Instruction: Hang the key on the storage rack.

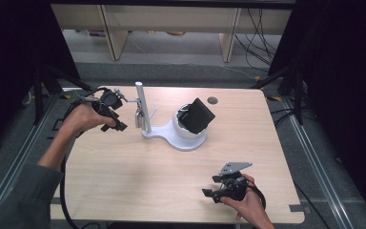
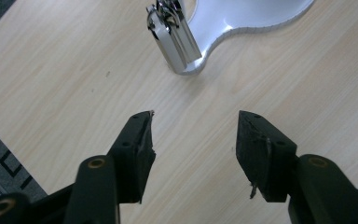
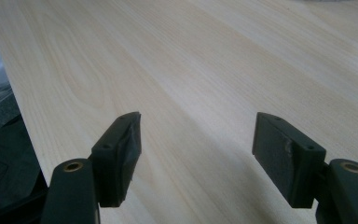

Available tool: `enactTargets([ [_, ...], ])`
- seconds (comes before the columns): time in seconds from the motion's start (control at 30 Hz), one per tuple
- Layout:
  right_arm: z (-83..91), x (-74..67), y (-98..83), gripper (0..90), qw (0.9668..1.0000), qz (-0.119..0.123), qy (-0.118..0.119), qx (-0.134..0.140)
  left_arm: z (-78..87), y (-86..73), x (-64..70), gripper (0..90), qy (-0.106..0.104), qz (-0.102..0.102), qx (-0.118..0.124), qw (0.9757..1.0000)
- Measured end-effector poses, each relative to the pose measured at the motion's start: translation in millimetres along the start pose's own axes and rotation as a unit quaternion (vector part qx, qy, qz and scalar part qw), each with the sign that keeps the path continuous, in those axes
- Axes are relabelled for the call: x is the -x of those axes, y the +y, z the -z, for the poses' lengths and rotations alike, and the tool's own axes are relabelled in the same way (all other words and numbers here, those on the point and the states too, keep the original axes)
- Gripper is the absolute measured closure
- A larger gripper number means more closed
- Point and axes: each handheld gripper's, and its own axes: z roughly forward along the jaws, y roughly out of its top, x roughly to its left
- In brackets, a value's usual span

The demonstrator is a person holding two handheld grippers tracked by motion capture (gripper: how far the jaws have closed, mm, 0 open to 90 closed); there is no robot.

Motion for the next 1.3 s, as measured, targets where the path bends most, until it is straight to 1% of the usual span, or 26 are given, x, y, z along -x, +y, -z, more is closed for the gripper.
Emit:
enactTargets([
  [0.03, 0.1, 0.0, -0.1, 33.6, 1.0, -0.002, 0.0, 0.0, -1.5, -1.9, 0.7, 43.5, -0.002, -0.001, -0.001, 1.0],
  [0.1, -0.3, -0.4, -0.1, 33.6, 1.0, -0.004, 0.002, -0.001, -4.4, -7.0, 3.2, 41.2, -0.009, 0.004, 0.003, 0.9999],
  [0.13, -0.2, 0.0, 0.0, 33.6, 1.0, -0.001, 0.0, 0.0, -5.8, -9.5, 3.8, 40.1, -0.012, 0.006, 0.004, 0.9999],
  [0.23, -0.2, -0.6, -0.1, 33.5, 1.0, 0.001, -0.001, -0.001, -9.8, -16.7, 7.6, 35.8, -0.013, 0.018, 0.012, 0.9997],
  [0.27, -0.2, -0.6, -0.1, 33.5, 1.0, 0.001, -0.001, -0.001, -11.7, -19.2, 7.8, 35.8, -0.009, 0.008, 0.021, 0.9997],
  [0.37, -0.4, -0.6, 0.3, 33.6, 1.0, 0.004, 0.0, 0.001, -16.7, -25.9, 14.0, 33.1, -0.009, 0.005, 0.026, 0.9996],
  [0.4, -0.4, -0.6, 0.4, 33.5, 1.0, 0.003, 0.0, 0.001, -18.4, -27.3, 16.5, 32.2, -0.011, 0.012, 0.034, 0.9993],
  [0.43, -0.7, -1.3, 0.0, 33.5, 1.0, -0.005, -0.001, -0.003, -20.1, -29.1, 19.9, 31.6, -0.014, 0.022, 0.04, 0.9989],
  [0.47, -0.7, -1.3, 0.0, 33.5, 1.0, -0.005, -0.001, -0.003, -21.8, -30.7, 22.8, 31.6, -0.013, 0.022, 0.043, 0.9988],
  [0.5, -0.8, -1.6, -0.3, 33.5, 1.0, -0.007, 0.0, -0.004, -23.6, -32.0, 26.1, 31.4, -0.013, 0.019, 0.041, 0.9989],
  [0.53, -3.3, -2.6, -1.3, 33.5, 0.9999, -0.009, 0.002, 0.009, -26.7, -33.7, 30.2, 31.0, -0.02, 0.011, 0.039, 0.999],
  [0.57, -2.2, -1.9, -0.6, 33.5, 1.0, -0.002, 0.0, 0.003, -28.6, -35.3, 34.0, 30.3, -0.031, 0.018, 0.037, 0.9987],
  [0.6, -2.2, -1.9, -0.6, 33.5, 1.0, -0.002, 0.0, 0.003, -29.9, -36.5, 36.2, 30.3, -0.037, 0.012, 0.033, 0.9987],
  [0.63, -1.4, -1.7, 0.0, 33.5, 1.0, 0.002, 0.0, 0.0, -32.3, -37.9, 39.2, 30.2, -0.038, 0.015, 0.038, 0.9984],
  [0.67, -1.3, -2.9, 0.1, 33.6, 1.0, -0.004, 0.0, -0.001, -33.9, -38.9, 41.8, 30.0, -0.038, 0.014, 0.036, 0.9985],
  [0.7, -1.0, -2.1, 0.2, 33.5, 1.0, 0.002, -0.001, 0.001, -35.4, -39.9, 44.6, 29.9, -0.041, 0.01, 0.036, 0.9985],
  [0.77, -0.8, -2.0, 0.1, 33.5, 1.0, 0.002, -0.001, 0.001, -36.3, -41.8, 49.8, 29.8, -0.042, -0.004, 0.042, 0.9982],
  [0.83, -0.5, -1.5, 0.3, 33.6, 1.0, 0.001, -0.001, 0.0, -37.5, -45.9, 58.9, 29.5, -0.049, 0.004, 0.055, 0.9973],
  [0.9, 0.0, -1.9, 0.4, 33.6, 1.0, 0.003, -0.001, 0.003, -39.9, -50.0, 66.5, 29.2, -0.054, -0.005, 0.063, 0.9966],
  [0.93, 0.4, -4.1, 0.4, 33.5, 1.0, -0.007, 0.003, 0.0, -40.9, -51.9, 70.4, 29.2, -0.058, -0.011, 0.065, 0.9962],
  [0.97, 0.3, -2.7, 0.7, 33.5, 1.0, 0.002, 0.0, 0.002, -41.9, -53.7, 74.5, 28.8, -0.06, -0.013, 0.064, 0.9961],
  [1.03, -0.2, -2.7, 1.0, 33.5, 1.0, 0.003, 0.002, 0.002, -44.4, -56.8, 82.7, 28.0, -0.065, -0.019, 0.07, 0.9953],
  [1.13, -0.1, -2.8, 0.8, 33.5, 1.0, 0.001, 0.001, 0.001, -47.9, -60.4, 92.6, 27.6, -0.075, -0.032, 0.069, 0.9943],
  [1.23, -0.4, -2.4, 0.5, 33.4, 1.0, 0.002, 0.001, 0.001, -52.9, -63.5, 100.9, 26.9, -0.088, -0.038, 0.077, 0.9924],
  [1.27, -0.7, -2.1, 0.6, 33.4, 1.0, 0.002, 0.001, 0.001, -54.5, -64.6, 103.2, 26.3, -0.092, -0.035, 0.083, 0.9916],
  [1.3, -0.8, -2.0, 0.5, 33.4, 1.0, 0.002, 0.002, 0.001, -55.8, -65.4, 104.3, 26.3, -0.091, -0.037, 0.087, 0.9913],
])
